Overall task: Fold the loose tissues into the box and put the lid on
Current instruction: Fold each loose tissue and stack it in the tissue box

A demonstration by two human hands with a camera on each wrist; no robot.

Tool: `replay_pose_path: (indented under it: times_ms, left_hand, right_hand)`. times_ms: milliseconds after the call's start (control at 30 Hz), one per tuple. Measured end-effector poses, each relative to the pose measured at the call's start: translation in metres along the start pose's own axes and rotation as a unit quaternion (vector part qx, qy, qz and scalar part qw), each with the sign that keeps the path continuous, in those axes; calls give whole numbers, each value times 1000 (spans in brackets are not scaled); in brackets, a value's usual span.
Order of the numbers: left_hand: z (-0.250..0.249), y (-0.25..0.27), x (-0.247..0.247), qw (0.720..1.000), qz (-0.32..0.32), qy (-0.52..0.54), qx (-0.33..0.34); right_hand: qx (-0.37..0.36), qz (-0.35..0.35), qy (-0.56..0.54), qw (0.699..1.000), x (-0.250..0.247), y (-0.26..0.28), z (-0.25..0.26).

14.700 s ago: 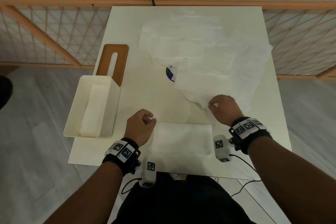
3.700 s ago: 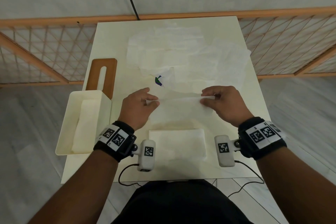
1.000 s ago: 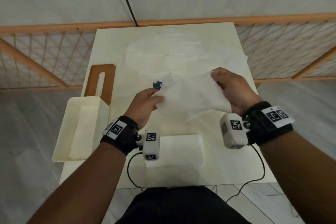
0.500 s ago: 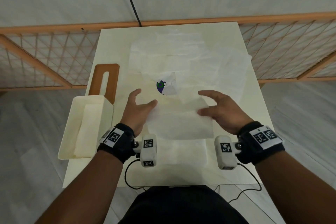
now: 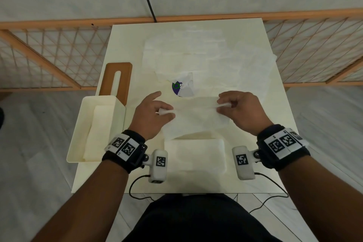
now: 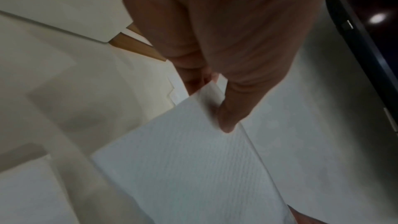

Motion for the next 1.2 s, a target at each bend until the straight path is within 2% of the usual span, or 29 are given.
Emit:
replay_pose_path:
  times_ms: [133, 333, 467, 533, 600, 700, 833, 1033, 1200]
  left_hand:
    - [-1, 1, -5, 1000, -14, 0, 1]
    - [1, 8, -7, 999, -8, -23, 29]
    - [3, 19, -9, 998, 0, 59, -15]
    - [8, 27, -8, 997, -12, 67, -31]
    - [19, 35, -2, 997, -17, 45, -53]
    - [43, 43, 16, 995, -6, -28, -91]
    - [73, 51, 40, 989, 15, -88, -121]
    - [85, 48, 53, 986, -1, -104, -130]
    - [90, 47, 57, 982, 0, -132, -138]
  right_hand:
    - [-42, -6, 41, 998, 2, 2, -5]
    - [-33, 38, 75, 996, -1, 10, -3]
    - [41, 113, -46, 992, -9, 24, 6]
    - [67, 111, -122, 984, -9, 31, 4]
    - [94, 94, -136, 982, -4, 36, -8]
    - [124, 71, -60, 988, 15, 44, -39]
    - [110, 50, 85, 989, 41, 53, -69]
    - [103, 38, 130, 985, 61, 53, -88]
    - [110, 57, 164, 979, 68, 55, -96]
Point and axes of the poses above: each hand's wrist, its own y-axis away from the middle knuckle, its own x-axis out of the palm, z = x × y, the point moved 1 cm from there along -y, towards the middle knuckle, and after that the axes turned 7 degrees about -z, right-handed, at the moved point
